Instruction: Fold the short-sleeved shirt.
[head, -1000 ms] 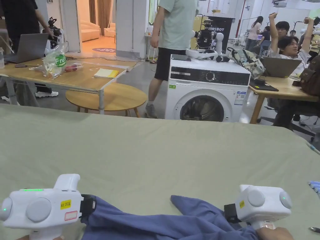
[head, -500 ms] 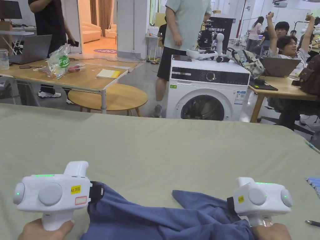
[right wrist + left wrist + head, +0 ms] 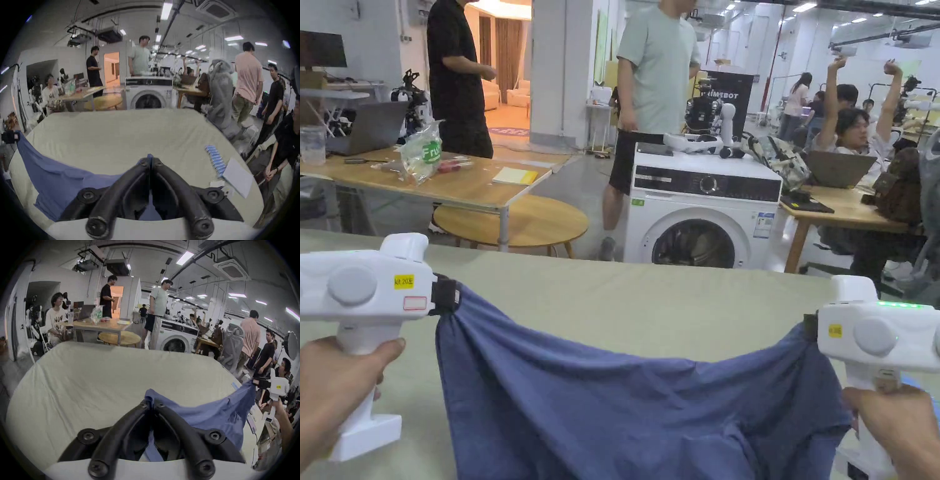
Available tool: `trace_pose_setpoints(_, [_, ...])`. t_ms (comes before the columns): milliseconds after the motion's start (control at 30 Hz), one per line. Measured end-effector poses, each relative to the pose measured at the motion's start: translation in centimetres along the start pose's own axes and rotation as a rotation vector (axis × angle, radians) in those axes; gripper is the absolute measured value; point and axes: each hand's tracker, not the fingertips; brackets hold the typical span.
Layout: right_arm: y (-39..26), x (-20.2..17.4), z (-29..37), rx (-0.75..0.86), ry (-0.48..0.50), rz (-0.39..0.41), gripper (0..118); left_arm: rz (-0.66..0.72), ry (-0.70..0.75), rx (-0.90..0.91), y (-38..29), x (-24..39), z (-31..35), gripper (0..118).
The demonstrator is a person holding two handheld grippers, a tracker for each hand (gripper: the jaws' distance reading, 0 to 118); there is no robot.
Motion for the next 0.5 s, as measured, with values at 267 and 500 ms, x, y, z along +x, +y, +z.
trace_pose_setpoints(267, [5.5, -0.4, 4.1, 0.139, -0.029, -0.006, 0, -0.033, 0.057, 0.069, 6.6, -1.0, 3.6, 0])
trace_pose_setpoints(500, [10.6, -1.1, 5.6, 0.216, -0.045, -0.022, 0, -0.043, 0.077, 0.101, 12.0, -1.6, 4.9, 0])
